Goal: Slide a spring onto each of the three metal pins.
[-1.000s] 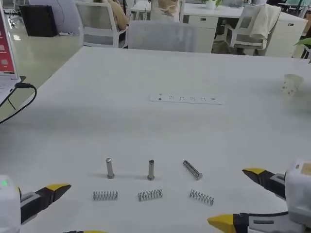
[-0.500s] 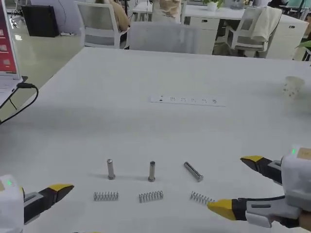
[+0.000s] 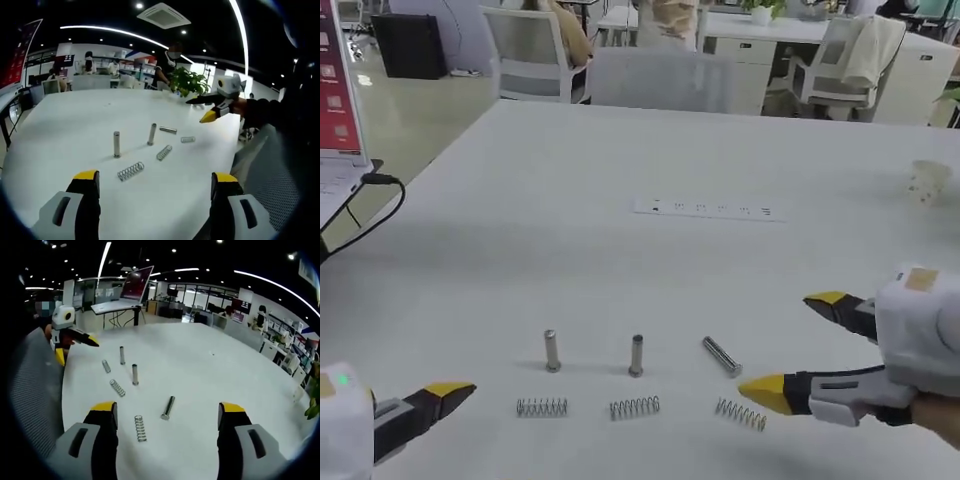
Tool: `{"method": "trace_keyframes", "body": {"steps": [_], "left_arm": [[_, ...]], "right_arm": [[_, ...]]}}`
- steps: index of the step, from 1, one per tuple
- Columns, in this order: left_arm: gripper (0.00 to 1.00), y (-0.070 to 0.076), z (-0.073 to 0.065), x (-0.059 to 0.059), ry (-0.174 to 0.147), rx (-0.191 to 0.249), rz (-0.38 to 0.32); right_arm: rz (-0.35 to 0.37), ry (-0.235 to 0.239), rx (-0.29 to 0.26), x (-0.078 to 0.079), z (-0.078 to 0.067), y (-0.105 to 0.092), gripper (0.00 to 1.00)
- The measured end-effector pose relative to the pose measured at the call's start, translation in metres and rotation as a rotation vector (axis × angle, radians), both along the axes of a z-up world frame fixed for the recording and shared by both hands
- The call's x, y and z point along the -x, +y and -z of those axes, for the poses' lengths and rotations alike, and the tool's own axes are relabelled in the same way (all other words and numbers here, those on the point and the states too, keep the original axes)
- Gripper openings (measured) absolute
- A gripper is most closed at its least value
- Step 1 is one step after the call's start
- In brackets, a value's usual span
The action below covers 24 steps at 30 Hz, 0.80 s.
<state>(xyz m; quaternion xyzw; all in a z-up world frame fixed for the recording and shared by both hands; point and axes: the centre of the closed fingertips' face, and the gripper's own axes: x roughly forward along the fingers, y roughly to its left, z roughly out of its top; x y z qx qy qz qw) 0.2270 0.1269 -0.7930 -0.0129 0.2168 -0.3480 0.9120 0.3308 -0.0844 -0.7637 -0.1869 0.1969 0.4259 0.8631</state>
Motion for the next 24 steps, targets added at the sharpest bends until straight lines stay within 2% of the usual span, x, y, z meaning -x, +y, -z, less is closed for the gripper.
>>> {"method": "trace_keyframes", "body": {"steps": [13,18,24], "left_arm": [[0.88,0.001,-0.001,0.000,0.000,0.001,-0.005],[0.88,0.001,-0.001,0.000,0.000,0.000,-0.008],[0.88,0.001,-0.001,0.000,0.002,0.005,-0.011]], "right_arm": [[-0.008,-0.012,0.046,-0.026,0.000,0.021,0.72],[-0.002,-0.012,0.062,-0.033,0.004,0.027,0.70],[0.026,0.014,0.077,-0.042,0.015,0.033,0.61]]}}
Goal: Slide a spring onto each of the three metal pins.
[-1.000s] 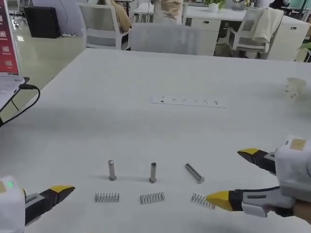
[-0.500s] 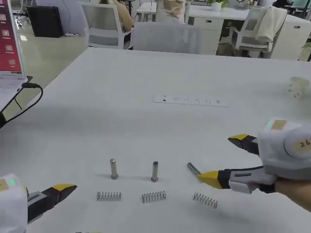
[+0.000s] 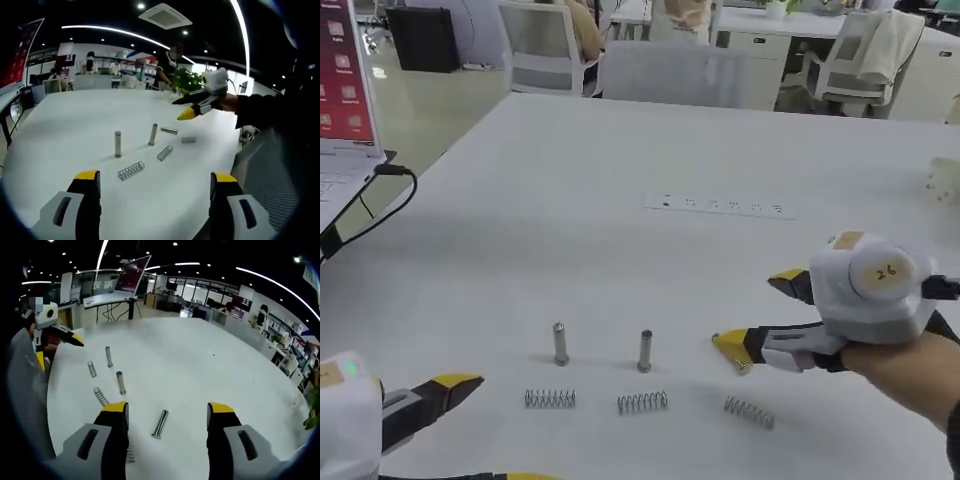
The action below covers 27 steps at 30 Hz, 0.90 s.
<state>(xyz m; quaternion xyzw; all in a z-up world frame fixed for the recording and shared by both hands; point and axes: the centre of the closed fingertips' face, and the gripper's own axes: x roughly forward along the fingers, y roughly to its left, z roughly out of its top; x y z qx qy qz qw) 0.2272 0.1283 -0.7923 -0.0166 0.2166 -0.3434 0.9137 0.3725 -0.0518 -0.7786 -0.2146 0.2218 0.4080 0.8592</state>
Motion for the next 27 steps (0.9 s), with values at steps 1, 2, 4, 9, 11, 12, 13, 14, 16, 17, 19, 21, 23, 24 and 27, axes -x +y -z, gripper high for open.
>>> {"method": "trace_keyframes", "body": {"steps": [1,2,4,9,11,12,13,14,16,17,19,21,23,24,27], "left_arm": [[0.87,0.000,0.000,0.000,0.000,0.000,-0.001],[0.87,0.001,0.000,0.000,0.000,0.001,-0.002],[0.87,0.001,0.000,0.000,0.000,0.001,-0.002],[0.87,0.001,0.001,0.000,0.002,-0.001,-0.003],[0.87,0.000,0.001,0.000,0.003,0.000,-0.002],[0.87,0.000,0.001,0.000,0.004,-0.001,-0.001],[0.87,0.000,0.001,0.000,0.005,-0.002,0.000],[0.87,0.000,0.002,0.000,0.006,-0.003,0.002],[0.87,0.000,0.002,0.001,0.006,-0.002,0.003],[0.87,0.000,0.002,0.001,0.007,-0.001,0.002],[0.87,0.000,0.002,0.001,0.008,0.000,0.001],[0.86,0.000,0.002,0.001,0.008,0.001,0.002],[0.86,0.000,0.002,0.001,0.009,0.001,0.002],[0.86,0.000,0.002,0.000,0.009,0.003,0.002],[0.86,0.000,0.002,0.001,0.010,0.003,0.002]], "right_arm": [[0.005,0.008,0.008,0.000,0.002,0.000,0.60],[0.006,0.013,0.011,-0.001,0.005,0.002,0.58],[0.014,0.029,0.014,-0.002,0.008,0.003,0.55],[0.038,0.059,0.028,-0.003,0.020,0.004,0.47],[0.049,0.067,0.029,-0.004,0.022,0.004,0.44],[0.056,0.074,0.030,-0.004,0.025,0.005,0.42],[0.058,0.077,0.030,-0.004,0.026,0.005,0.41],[0.063,0.083,0.034,-0.005,0.028,0.006,0.40],[0.068,0.094,0.039,-0.005,0.031,0.007,0.37],[0.071,0.098,0.042,-0.005,0.033,0.007,0.36],[0.070,0.107,0.043,-0.005,0.035,0.009,0.32],[0.077,0.110,0.046,-0.007,0.037,0.009,0.30],[0.084,0.120,0.053,-0.008,0.040,0.009,0.27],[0.086,0.119,0.059,-0.008,0.041,0.008,0.25],[0.091,0.128,0.061,-0.009,0.045,0.008,0.23]]}}
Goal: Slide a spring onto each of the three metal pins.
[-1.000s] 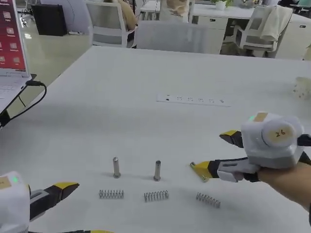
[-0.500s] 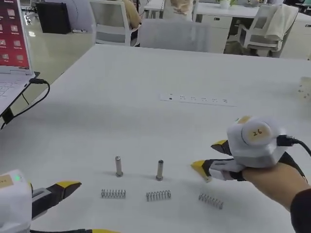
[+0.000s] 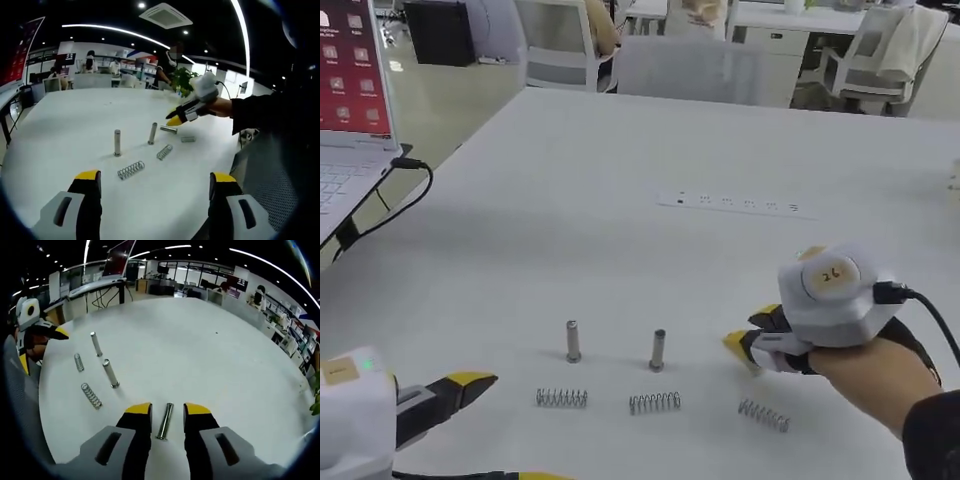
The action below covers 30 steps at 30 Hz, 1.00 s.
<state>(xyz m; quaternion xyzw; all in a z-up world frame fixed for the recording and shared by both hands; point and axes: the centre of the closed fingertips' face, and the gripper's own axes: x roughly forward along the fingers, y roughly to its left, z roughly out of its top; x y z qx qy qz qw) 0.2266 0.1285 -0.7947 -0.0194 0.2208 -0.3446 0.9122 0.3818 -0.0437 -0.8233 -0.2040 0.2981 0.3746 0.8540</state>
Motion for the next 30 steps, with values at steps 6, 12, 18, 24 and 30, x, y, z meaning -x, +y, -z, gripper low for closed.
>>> {"method": "trace_keyframes", "body": {"steps": [6,12,18,24,30], "left_arm": [[0.86,0.000,0.001,0.000,0.004,0.001,0.001],[0.86,0.000,0.001,0.000,0.007,0.001,0.002],[0.85,0.000,0.001,0.000,0.008,0.005,-0.001],[0.85,0.001,0.001,-0.001,0.008,0.010,-0.004],[0.85,0.001,0.002,0.000,0.008,0.011,-0.002]], "right_arm": [[0.005,0.019,0.011,-0.001,0.008,-0.001,0.19],[0.006,0.034,0.019,-0.004,0.011,0.001,0.16],[0.006,0.050,0.033,-0.005,0.017,0.003,0.13],[0.015,0.066,0.042,-0.006,0.022,0.001,0.13],[0.022,0.079,0.044,-0.009,0.024,0.001,0.11]]}}
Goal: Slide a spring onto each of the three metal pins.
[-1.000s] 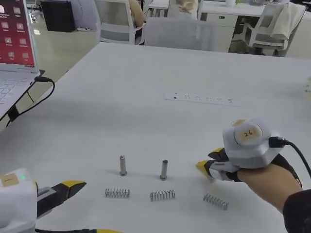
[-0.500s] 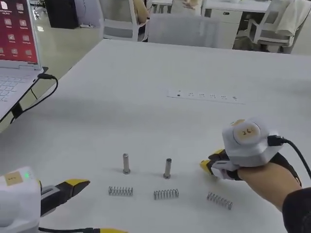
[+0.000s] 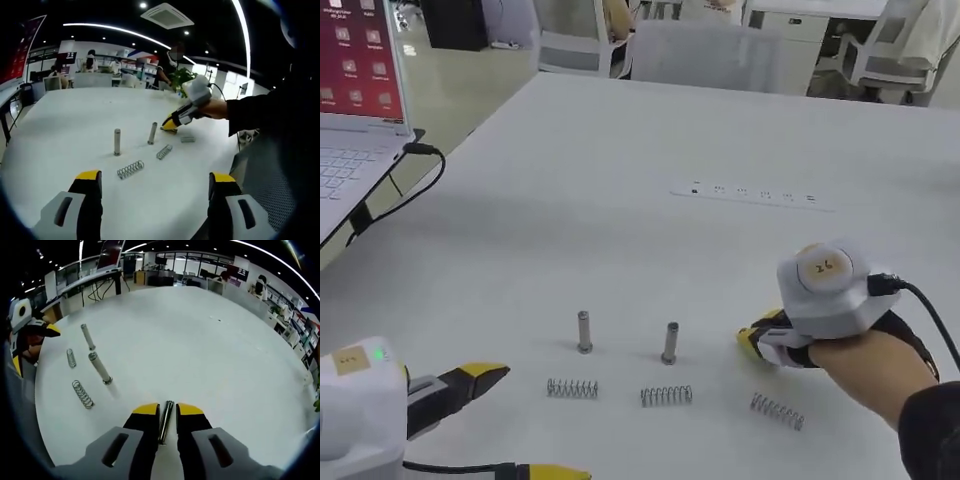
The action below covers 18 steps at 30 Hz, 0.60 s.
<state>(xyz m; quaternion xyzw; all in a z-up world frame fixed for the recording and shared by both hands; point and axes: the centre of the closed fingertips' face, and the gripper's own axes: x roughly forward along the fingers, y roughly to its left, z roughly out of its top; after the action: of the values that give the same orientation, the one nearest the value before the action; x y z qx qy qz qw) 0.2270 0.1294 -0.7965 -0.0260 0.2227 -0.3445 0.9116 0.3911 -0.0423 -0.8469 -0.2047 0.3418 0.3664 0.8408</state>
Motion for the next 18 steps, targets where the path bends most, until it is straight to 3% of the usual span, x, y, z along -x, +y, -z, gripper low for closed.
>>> {"method": "trace_keyframes", "body": {"steps": [18], "left_arm": [[0.84,0.0024,-0.0018,-0.0008,-0.005,0.003,-0.013]], "right_arm": [[0.016,0.052,0.003,-0.0016,0.0072,0.0005,0.08]]}}
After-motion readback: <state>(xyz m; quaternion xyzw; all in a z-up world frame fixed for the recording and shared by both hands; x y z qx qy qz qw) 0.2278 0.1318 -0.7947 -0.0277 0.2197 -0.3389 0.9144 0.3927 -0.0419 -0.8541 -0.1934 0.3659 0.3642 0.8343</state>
